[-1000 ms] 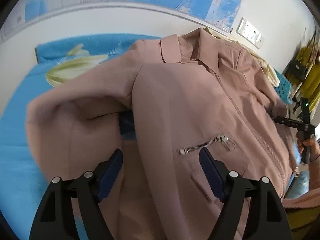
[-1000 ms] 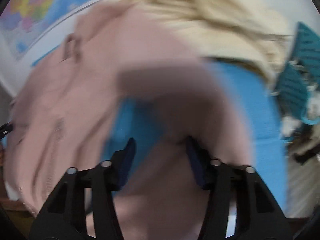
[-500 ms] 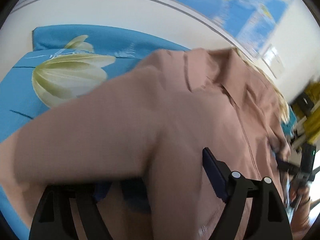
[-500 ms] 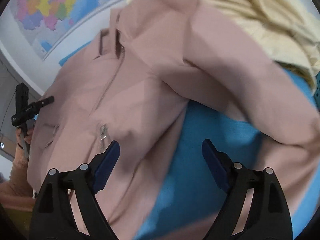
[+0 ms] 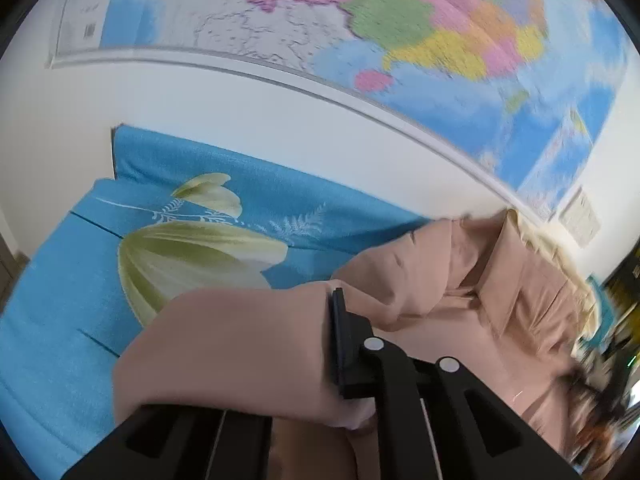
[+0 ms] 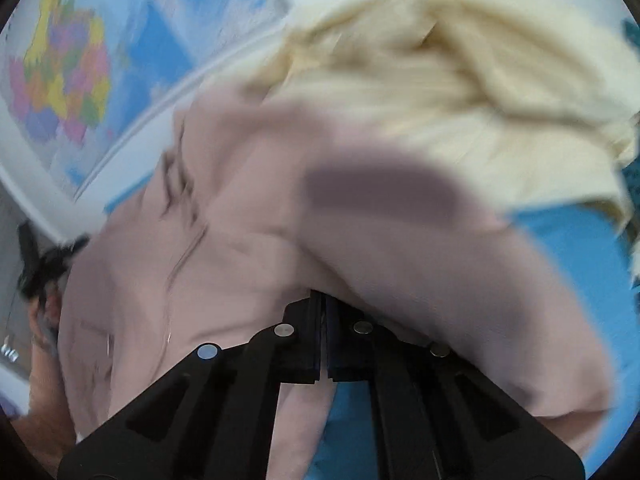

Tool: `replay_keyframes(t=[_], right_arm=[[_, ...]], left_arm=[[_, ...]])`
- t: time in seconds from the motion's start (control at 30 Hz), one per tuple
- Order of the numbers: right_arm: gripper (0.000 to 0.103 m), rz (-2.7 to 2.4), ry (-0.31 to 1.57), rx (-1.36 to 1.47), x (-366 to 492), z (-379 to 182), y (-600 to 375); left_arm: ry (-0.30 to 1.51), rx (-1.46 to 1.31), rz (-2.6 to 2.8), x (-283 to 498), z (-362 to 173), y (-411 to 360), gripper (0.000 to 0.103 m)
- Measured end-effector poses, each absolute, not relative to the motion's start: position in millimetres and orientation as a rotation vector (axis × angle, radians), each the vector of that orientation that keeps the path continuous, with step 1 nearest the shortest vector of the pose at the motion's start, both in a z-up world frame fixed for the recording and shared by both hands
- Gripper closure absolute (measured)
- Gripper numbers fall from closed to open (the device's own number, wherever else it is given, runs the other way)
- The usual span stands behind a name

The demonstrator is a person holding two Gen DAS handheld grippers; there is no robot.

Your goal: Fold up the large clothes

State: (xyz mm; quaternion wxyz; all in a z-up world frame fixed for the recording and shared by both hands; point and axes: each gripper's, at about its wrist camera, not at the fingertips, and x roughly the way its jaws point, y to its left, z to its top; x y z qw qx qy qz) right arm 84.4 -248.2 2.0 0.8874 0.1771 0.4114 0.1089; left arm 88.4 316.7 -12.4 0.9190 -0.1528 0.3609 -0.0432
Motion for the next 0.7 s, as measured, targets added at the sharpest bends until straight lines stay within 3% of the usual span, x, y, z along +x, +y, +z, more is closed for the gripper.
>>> replay_keyframes(t=[0.07, 0.17, 0.23, 0.3, 0.4, 0.57, 0.63, 0.67, 0.7], right_arm=[[0.103, 0.097, 0.824, 0.366, 85.0, 4.1, -269.7], [0.100, 0.121, 0.923, 0.386, 84.2, -5.3, -284.0], [0.089, 0.164, 0.900, 0.233, 73.6, 10.2, -267.0], [0.048, 0.181, 0.842, 0.126, 66.5, 30.1, -247.0], [0.021, 0.190, 0.695, -0.060, 68.0, 61.3, -203.7], [0.023, 0.216, 0.687, -0.196, 127.6, 63.9, -156.3], [0.051, 0.209, 0.724, -0.262, 157.4, 56.0, -143.5], [0.099, 0.206, 0.752, -0.291, 169.4, 53.3, -141.6], [0.101, 0.199, 0.776, -0.284, 181.7, 54.5, -145.8]], left_arm=[[0.791, -0.171, -0.057, 80.3, -22.1, 300.5, 0.048], [0.776, 0.003, -0.079, 57.5, -29.8, 283.0, 0.041], [0.755, 0.059, -0.111, 41.6, -26.3, 277.1, 0.036], [0.710, 0.115, -0.132, 26.5, -18.0, 267.7, 0.032], [0.646, 0.112, -0.204, 3.7, -1.1, 262.3, 0.027], [0.613, 0.142, -0.253, -10.9, 6.6, 240.5, 0.021], [0.641, 0.161, -0.254, -6.9, 0.3, 232.1, 0.021], [0.658, 0.158, -0.261, -4.9, -3.4, 229.8, 0.021], [0.668, 0.154, -0.267, -2.0, -6.9, 228.9, 0.021]])
